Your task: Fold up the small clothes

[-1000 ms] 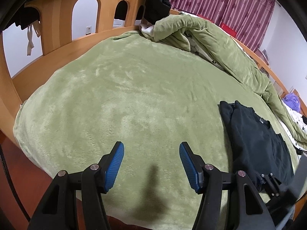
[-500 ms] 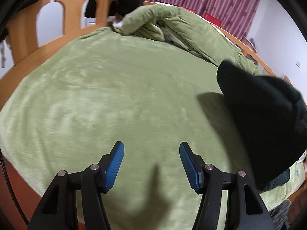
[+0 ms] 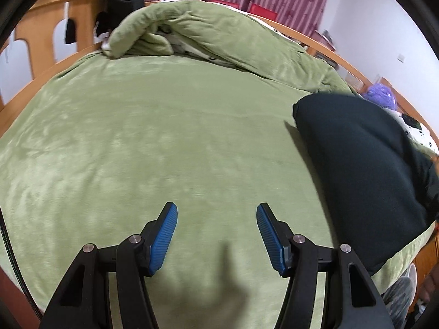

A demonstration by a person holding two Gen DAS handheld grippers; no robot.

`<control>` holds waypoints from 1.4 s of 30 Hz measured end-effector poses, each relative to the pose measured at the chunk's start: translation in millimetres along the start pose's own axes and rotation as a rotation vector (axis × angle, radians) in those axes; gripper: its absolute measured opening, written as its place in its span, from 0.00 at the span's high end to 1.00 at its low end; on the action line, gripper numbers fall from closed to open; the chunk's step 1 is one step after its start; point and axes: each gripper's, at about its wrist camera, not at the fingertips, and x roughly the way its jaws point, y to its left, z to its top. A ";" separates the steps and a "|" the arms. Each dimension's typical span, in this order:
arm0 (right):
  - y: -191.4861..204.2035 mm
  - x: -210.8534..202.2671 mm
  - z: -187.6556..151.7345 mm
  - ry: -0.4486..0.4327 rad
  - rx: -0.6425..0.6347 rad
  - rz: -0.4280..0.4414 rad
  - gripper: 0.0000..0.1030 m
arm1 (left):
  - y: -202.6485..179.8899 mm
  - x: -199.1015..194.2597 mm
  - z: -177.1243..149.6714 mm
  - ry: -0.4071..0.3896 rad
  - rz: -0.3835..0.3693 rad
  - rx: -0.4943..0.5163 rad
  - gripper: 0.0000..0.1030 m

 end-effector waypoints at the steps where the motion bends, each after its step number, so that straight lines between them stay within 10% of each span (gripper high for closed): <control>1: -11.0 1.8 -3.1 0.011 0.017 -0.018 0.77 | -5.6 2.1 0.1 0.003 -0.006 0.007 0.44; 12: -95.1 19.7 -43.1 0.141 0.081 -0.114 0.67 | -69.5 20.6 -0.8 0.041 -0.035 0.111 0.44; 42: -120.0 -19.6 -40.7 0.154 -0.058 -0.156 0.41 | -140.1 20.8 6.5 0.038 -0.089 0.184 0.44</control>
